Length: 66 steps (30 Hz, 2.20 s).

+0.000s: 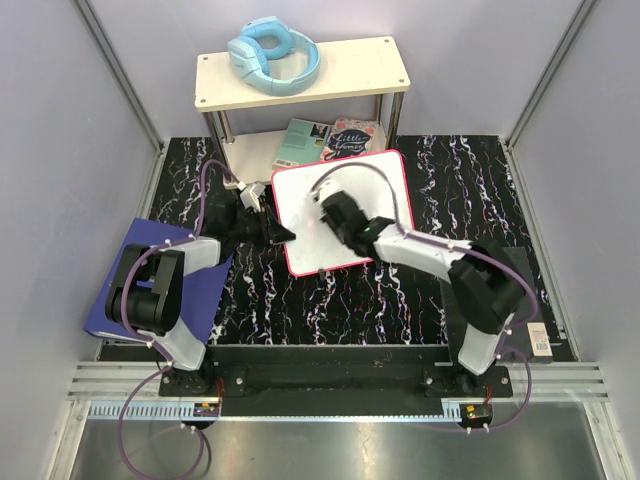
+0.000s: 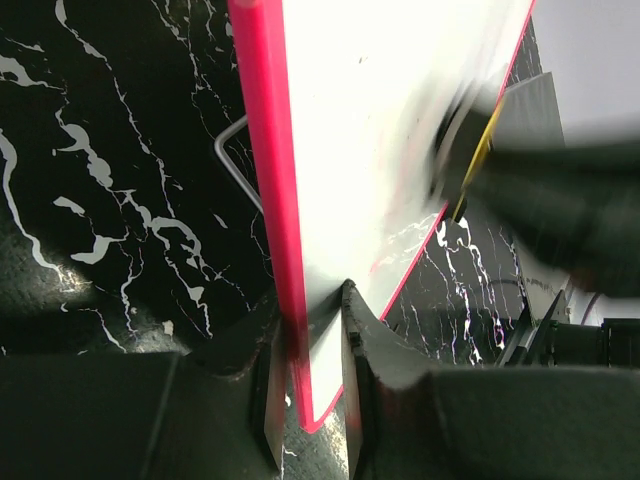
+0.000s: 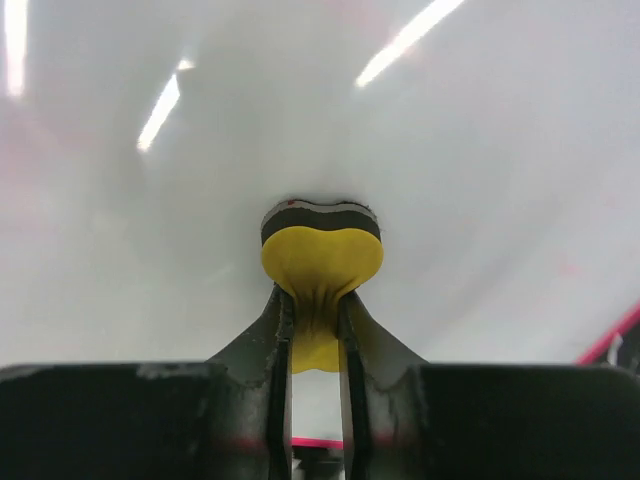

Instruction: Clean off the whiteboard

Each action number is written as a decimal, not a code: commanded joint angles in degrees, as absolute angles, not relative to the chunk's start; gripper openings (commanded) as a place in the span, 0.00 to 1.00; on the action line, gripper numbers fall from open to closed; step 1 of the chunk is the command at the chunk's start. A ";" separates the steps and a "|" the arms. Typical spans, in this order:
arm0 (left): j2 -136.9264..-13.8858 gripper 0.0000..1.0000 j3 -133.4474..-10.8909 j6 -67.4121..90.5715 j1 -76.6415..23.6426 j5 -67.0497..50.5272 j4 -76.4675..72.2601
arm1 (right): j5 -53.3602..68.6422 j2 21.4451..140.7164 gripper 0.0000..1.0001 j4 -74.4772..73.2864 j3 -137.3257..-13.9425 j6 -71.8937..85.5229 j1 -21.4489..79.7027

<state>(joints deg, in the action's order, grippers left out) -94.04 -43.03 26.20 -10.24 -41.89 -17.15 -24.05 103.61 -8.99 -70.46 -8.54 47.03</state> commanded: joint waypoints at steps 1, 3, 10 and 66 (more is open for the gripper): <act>-95.01 0.00 -42.89 23.20 -10.46 -39.90 -14.41 | -30.85 100.73 0.00 -7.29 -67.15 -7.73 39.91; -95.01 0.00 -42.89 23.20 -10.46 -39.90 -14.33 | -28.49 100.11 0.00 -7.47 -67.67 -8.52 39.90; -95.19 0.00 -42.89 23.03 -10.55 -39.99 -14.24 | -21.27 103.44 0.00 -7.56 -71.01 -12.30 47.89; -94.92 0.00 -43.24 21.80 -11.95 -39.29 -12.83 | -24.01 125.00 0.00 -27.96 -108.77 -1.14 49.21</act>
<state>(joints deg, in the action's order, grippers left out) -94.59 -43.48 26.55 -10.13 -39.83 -18.28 -29.28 129.32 -25.30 -120.07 -2.57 48.47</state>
